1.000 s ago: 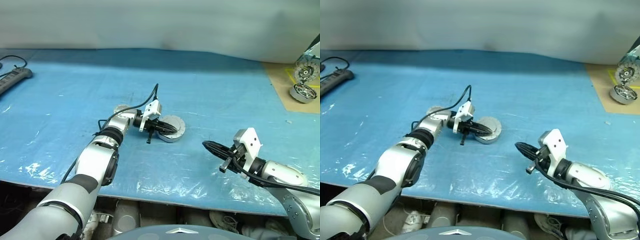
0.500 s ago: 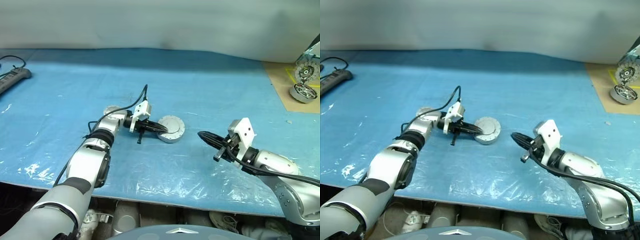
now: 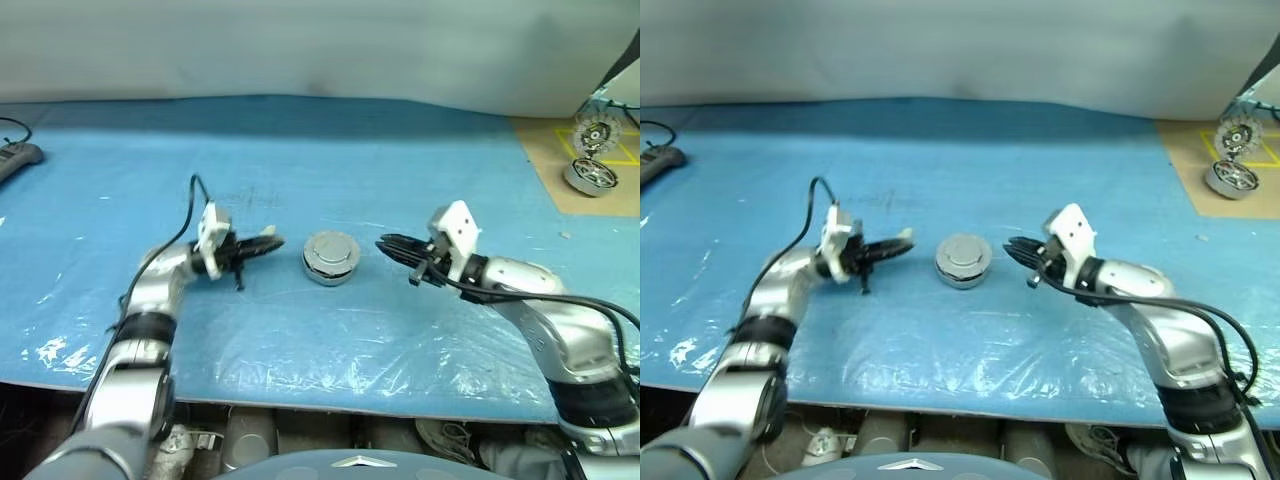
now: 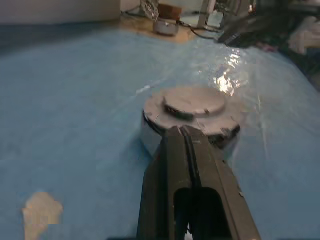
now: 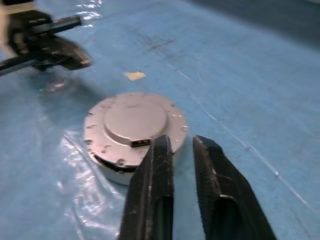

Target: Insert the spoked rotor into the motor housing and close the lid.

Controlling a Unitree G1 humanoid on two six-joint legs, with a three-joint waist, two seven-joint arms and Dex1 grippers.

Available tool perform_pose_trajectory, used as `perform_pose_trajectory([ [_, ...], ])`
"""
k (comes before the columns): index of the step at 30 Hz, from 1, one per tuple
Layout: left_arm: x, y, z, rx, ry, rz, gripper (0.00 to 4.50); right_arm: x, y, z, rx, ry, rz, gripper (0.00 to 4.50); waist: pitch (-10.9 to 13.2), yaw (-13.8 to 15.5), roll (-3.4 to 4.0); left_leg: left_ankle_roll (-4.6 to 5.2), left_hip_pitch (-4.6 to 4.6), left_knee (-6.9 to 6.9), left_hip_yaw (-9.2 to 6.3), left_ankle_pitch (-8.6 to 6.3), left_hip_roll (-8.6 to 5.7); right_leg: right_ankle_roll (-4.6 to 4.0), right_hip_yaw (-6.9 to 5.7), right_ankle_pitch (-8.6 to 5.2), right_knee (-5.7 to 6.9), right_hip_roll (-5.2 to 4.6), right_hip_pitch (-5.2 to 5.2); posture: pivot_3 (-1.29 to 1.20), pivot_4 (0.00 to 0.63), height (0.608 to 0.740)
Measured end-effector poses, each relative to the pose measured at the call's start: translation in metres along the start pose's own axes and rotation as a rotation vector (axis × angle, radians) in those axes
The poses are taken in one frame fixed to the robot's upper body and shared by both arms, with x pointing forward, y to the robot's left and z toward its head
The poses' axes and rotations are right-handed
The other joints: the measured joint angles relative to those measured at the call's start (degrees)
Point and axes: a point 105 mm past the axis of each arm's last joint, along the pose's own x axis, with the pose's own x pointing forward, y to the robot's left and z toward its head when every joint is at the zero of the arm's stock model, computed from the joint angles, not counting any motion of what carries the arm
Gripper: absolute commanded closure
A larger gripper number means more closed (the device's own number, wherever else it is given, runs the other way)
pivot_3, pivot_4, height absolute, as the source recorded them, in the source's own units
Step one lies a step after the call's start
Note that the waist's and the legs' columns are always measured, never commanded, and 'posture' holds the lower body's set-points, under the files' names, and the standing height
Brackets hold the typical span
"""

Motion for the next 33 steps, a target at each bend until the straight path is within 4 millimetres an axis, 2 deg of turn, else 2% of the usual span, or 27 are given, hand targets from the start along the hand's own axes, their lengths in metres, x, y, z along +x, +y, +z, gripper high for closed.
perform_pose_trajectory([
  [2, -0.005, -0.009, 0.001, 0.020, -0.016, 0.057, 4.50, 0.012, -0.005, 0.002, 0.008, -0.032, 0.001, 2.11, 0.03, -0.13, 0.03, 0.01, -0.01, 0.11, 0.01, 0.00, 0.04, -0.02, -0.01, 0.00, 0.06, -0.08, 0.03, 0.00, 0.150, 0.740],
  [5, -0.009, -0.021, 0.003, 0.050, -0.044, 0.151, 4.50, 0.026, -0.001, 0.004, 0.022, -0.065, 0.053, 1.08, 0.03, -0.50, 0.05, 0.03, 0.04, 0.15, 0.09, 0.00, 0.04, -0.01, 0.06, 0.01, 0.05, -0.20, 0.08, 0.00, 0.150, 0.740],
  [8, -0.015, -0.031, -0.008, 0.020, -0.051, 0.250, 4.50, 0.039, 0.008, 0.001, 0.036, -0.066, 0.120, 0.02, 0.03, -0.69, 0.05, 0.04, 0.03, 0.17, 0.10, 0.00, 0.04, -0.02, 0.06, 0.01, 0.06, -0.07, 0.05, 0.00, 0.150, 0.740],
  [13, -0.019, -0.032, -0.018, 0.037, -0.045, 0.315, 4.50, 0.051, 0.023, 0.006, 0.028, -0.067, 0.221, 0.02, 0.03, -0.59, 0.06, 0.04, 0.07, 0.35, 0.10, 0.00, 0.09, -0.08, 0.07, 0.01, 0.19, 0.03, 0.09, 0.00, 0.150, 0.740],
  [17, -0.027, -0.030, -0.044, -0.011, -0.006, 0.341, 4.50, 0.063, 0.027, 0.004, 0.006, -0.059, 0.246, 0.02, 0.03, -0.77, 0.06, 0.03, 0.13, 0.45, 0.12, 0.00, 0.07, -0.07, 0.19, 0.02, 0.32, 0.03, 0.06, 0.00, 0.150, 0.740],
  [22, -0.025, -0.033, -0.044, 0.022, -0.018, 0.318, 4.50, 0.073, 0.028, -0.016, 0.000, 0.006, 0.238, 0.02, 0.02, -0.65, 0.08, 0.03, 0.13, 0.46, 0.14, 0.00, 0.07, -0.09, 0.20, 0.01, 0.45, 0.02, 0.00, 0.00, 0.150, 0.740],
  [27, -0.022, -0.031, -0.045, 0.017, -0.019, 0.278, 4.50, 0.074, 0.026, -0.018, -0.037, 0.016, 0.226, 0.02, 0.01, -0.47, 0.09, 0.03, 0.20, 0.54, 0.14, 0.00, 0.07, -0.09, 0.22, 0.01, 0.61, 0.01, 0.03, 0.00, 0.150, 0.740],
  [30, -0.021, -0.030, -0.044, -0.011, -0.024, 0.252, 4.50, 0.073, 0.027, -0.019, -0.035, 0.016, 0.228, 0.60, 0.01, -0.51, 0.08, 0.04, 0.23, 0.59, 0.15, 0.00, 0.07, -0.27, 0.27, -0.09, 0.66, 0.01, 0.03, 0.00, 0.150, 0.740],
  [33, -0.019, -0.027, -0.041, -0.039, -0.035, 0.221, 4.50, 0.073, 0.026, -0.019, -0.038, 0.018, 0.226, 1.54, 0.01, -0.51, 0.08, 0.04, 0.22, 0.62, 0.17, 0.00, 0.08, -0.32, 0.29, -0.12, 0.71, 0.01, 0.00, 0.00, 0.150, 0.740],
])
